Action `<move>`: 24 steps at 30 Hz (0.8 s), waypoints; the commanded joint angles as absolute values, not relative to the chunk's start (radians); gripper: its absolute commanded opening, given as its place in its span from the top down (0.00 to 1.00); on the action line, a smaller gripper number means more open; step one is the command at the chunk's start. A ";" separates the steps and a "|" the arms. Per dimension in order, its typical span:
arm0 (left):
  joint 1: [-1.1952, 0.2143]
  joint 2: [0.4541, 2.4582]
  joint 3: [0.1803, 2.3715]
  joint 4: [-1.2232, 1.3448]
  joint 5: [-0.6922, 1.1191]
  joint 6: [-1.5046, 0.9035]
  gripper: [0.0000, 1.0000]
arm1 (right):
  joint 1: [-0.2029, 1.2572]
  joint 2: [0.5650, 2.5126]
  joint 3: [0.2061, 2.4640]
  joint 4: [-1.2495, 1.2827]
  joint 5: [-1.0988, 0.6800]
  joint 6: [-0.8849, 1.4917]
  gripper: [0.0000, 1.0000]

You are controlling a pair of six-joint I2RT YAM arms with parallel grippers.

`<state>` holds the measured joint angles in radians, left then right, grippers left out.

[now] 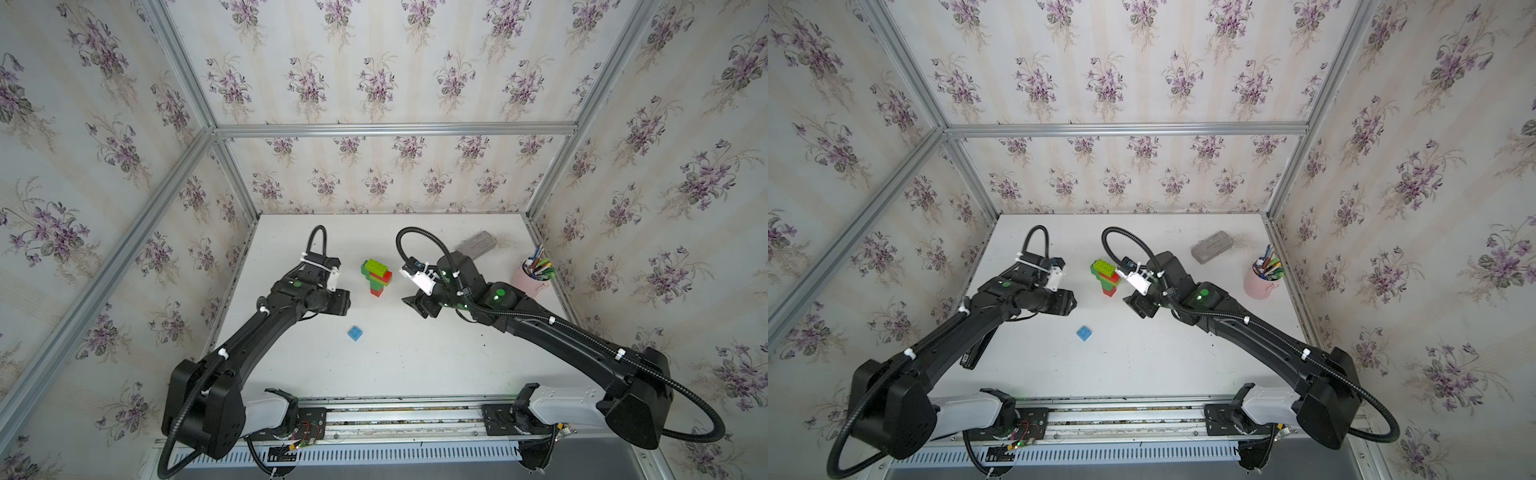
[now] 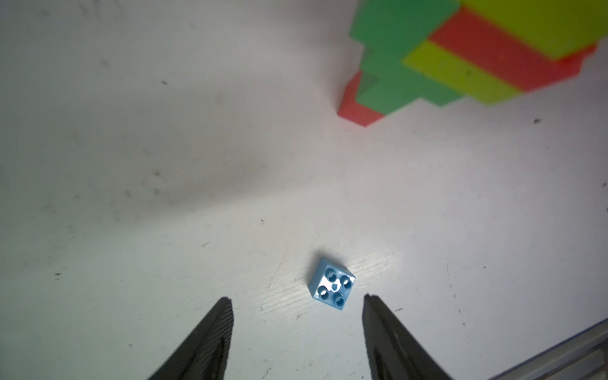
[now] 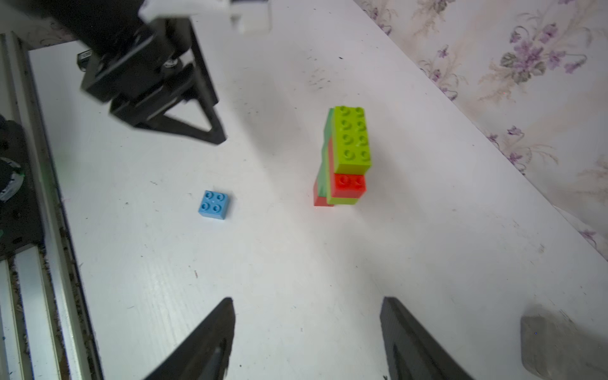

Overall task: Assemble a spoon with lego
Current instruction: Place the lego brick at the center of the board.

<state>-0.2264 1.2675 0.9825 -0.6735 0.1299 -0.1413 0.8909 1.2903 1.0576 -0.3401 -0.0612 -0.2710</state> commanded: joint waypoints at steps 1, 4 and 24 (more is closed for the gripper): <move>-0.082 1.269 1.037 -0.739 0.217 -0.056 0.32 | 1.011 1.342 1.049 -0.201 0.029 -0.158 0.27; 0.072 1.326 1.074 -0.745 0.269 -0.018 0.32 | 1.106 1.471 1.054 -0.082 0.044 -0.059 0.28; 0.232 1.395 1.046 -0.674 0.351 0.022 0.32 | 1.152 2.021 1.291 -0.099 0.003 0.055 0.35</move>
<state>0.2306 1.3998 1.0500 -0.6895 0.3355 0.0101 1.1549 2.0052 1.2766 -0.0792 -0.0113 0.0338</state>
